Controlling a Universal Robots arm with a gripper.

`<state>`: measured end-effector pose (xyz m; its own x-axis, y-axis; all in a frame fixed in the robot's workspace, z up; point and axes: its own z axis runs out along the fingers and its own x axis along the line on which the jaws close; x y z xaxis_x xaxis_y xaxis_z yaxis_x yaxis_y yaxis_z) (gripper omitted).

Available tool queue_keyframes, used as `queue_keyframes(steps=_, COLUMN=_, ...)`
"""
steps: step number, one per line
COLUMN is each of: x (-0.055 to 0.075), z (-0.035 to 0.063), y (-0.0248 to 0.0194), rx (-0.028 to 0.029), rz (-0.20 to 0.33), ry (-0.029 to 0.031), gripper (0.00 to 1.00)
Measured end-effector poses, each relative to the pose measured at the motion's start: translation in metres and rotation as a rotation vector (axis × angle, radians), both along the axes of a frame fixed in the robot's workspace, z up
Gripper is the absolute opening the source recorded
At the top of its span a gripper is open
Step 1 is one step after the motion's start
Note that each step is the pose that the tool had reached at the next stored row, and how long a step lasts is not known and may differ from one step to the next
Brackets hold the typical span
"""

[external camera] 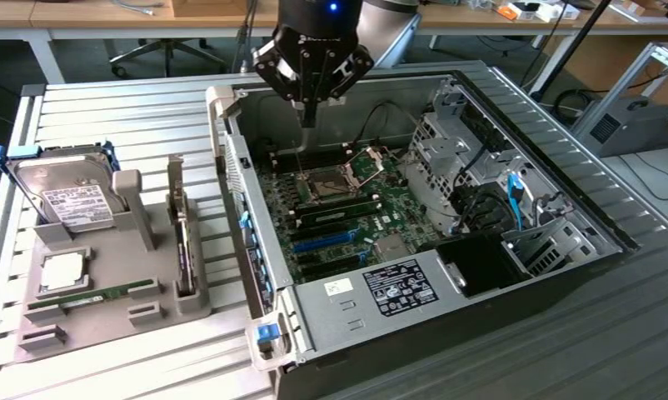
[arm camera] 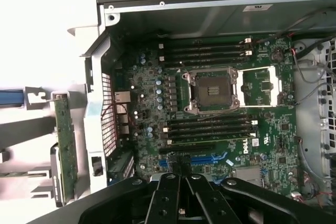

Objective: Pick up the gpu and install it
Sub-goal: 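Reach for the gpu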

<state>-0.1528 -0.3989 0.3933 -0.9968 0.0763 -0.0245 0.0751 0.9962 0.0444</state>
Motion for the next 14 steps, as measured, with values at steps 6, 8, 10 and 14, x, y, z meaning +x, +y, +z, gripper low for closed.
queue_keyframes(steps=6, x=-0.011, z=0.0, y=0.0, rx=0.0, rz=0.0, ry=0.0, gripper=0.11)
queue_keyframes(steps=8, x=-0.014, z=0.0, y=0.0, rx=0.0, rz=0.0, ry=0.0, gripper=0.11)
queue_keyframes(steps=10, x=-0.017, z=0.0, y=0.0, rx=0.0, rz=0.0, ry=0.0, gripper=0.11)
queue_keyframes(steps=14, x=-0.022, z=0.0, y=0.0, rx=0.0, rz=0.0, ry=0.0, gripper=0.11)
